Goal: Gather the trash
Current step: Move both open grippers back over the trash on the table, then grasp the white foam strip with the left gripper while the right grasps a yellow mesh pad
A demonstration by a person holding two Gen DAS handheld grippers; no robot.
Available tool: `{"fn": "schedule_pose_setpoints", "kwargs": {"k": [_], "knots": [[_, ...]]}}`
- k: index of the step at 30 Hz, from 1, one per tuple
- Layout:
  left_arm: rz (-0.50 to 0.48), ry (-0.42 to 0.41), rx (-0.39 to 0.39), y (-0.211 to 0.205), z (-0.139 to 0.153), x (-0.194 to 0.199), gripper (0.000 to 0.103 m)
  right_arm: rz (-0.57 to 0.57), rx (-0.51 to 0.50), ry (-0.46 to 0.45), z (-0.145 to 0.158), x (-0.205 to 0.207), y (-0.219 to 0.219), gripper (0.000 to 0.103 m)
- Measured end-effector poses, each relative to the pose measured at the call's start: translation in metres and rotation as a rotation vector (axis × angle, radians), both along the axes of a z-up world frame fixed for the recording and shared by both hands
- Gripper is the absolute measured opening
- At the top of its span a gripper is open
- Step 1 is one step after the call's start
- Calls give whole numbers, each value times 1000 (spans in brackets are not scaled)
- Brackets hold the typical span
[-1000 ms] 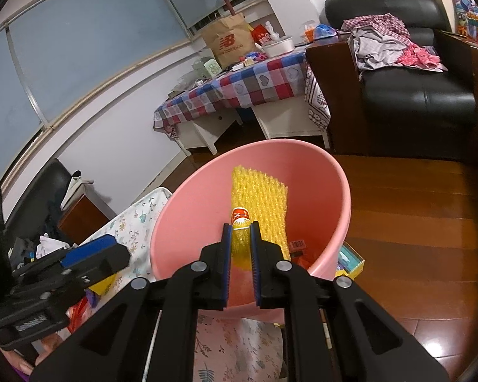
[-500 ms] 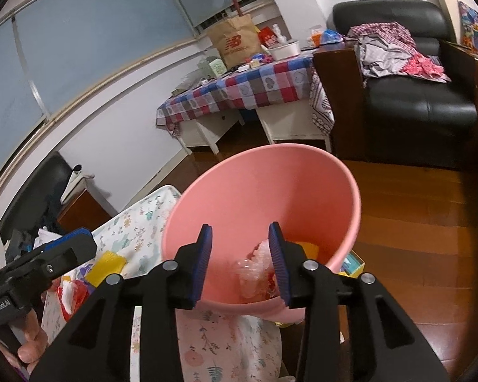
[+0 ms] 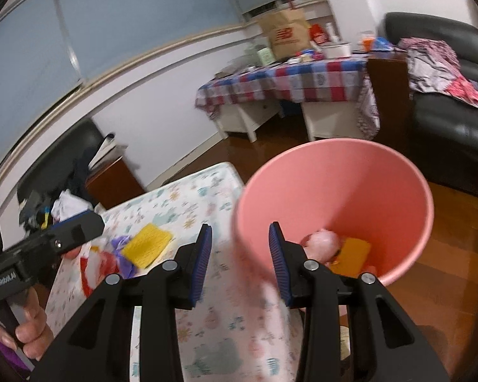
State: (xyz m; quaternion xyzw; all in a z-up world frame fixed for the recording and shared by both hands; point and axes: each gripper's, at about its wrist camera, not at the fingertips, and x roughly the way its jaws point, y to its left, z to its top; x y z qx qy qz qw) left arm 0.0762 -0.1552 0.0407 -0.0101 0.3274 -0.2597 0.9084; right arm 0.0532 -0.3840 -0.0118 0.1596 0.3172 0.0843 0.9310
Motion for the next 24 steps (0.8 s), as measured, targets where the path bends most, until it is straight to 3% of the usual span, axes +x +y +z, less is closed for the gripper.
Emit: {"fn": "schedule_pose_setpoints", "kwargs": {"k": [13,15,17,19,24], "knots": [[225,-9,28,102,-20,-21,52,138,-38,43,-7,7,49,38],[248,11,37,116,-29,-24,45,146,-40,49,-8,8,52,38],[264,45,33,129,-38,-24,31,155,-40,58,-10,10,55,38],[280,79,29,140,-47,-25,26,164,-41,64,-11,10,59,38],[298,131,32,146,-64,-17,26,197,-52,78,-15,12,69,38]]}}
